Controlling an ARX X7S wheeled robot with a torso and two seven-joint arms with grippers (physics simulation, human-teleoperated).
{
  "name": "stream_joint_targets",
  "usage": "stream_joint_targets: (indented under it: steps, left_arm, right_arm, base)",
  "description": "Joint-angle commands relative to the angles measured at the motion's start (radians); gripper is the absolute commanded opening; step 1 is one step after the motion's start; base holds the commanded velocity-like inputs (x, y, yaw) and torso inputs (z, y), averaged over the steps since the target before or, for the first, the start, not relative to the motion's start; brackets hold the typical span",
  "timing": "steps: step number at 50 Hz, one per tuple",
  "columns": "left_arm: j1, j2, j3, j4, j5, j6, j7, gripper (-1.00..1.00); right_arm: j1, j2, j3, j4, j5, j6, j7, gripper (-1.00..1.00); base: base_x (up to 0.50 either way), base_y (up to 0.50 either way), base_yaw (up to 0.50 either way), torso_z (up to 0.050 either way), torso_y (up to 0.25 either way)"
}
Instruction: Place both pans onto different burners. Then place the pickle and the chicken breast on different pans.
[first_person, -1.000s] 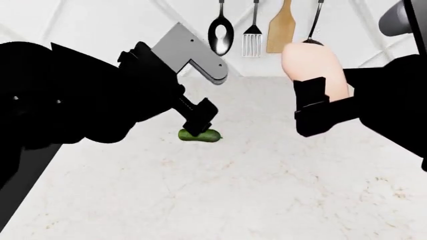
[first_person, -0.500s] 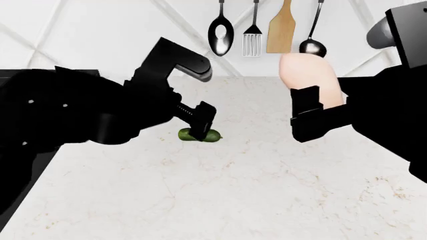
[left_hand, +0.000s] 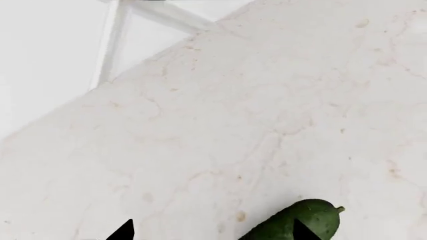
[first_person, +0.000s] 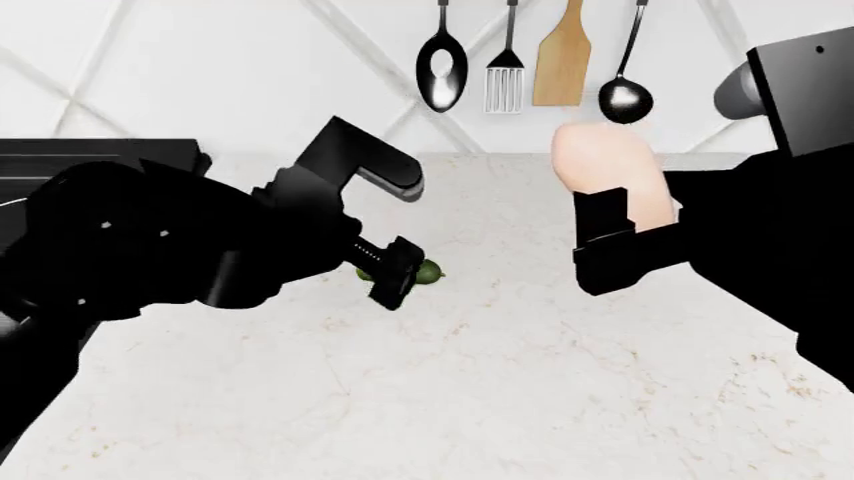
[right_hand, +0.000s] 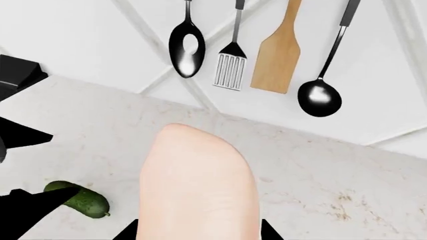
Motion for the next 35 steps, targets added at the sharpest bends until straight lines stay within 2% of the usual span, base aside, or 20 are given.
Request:
stream_joint_targets:
  steps: [1, 19, 35]
  left_arm:
    - [0.009, -0.008, 0.017, 0.039, -0.001, -0.009, 0.050, 1.00]
    - [0.008, -0.001, 0.031, 0.030, -0.001, -0.015, 0.066, 1.00]
    - [-0.011, 0.018, 0.100, 0.022, 0.067, -0.045, 0.146, 1.00]
  right_arm:
    - [0.000, -0.006, 0.003, 0.003, -0.025, 0.007, -0.013, -1.00]
    - [-0.007, -0.001, -0.001, 0.005, -0.030, 0.002, -0.020, -1.00]
    - [-0.037, 0.002, -0.005, 0.000, -0.050, -0.014, -0.025, -1.00]
  base:
    - [0.00, 0.00, 0.00, 0.000, 0.000]
    - [0.00, 0.00, 0.00, 0.000, 0.000]
    - [0.00, 0.00, 0.00, 0.000, 0.001]
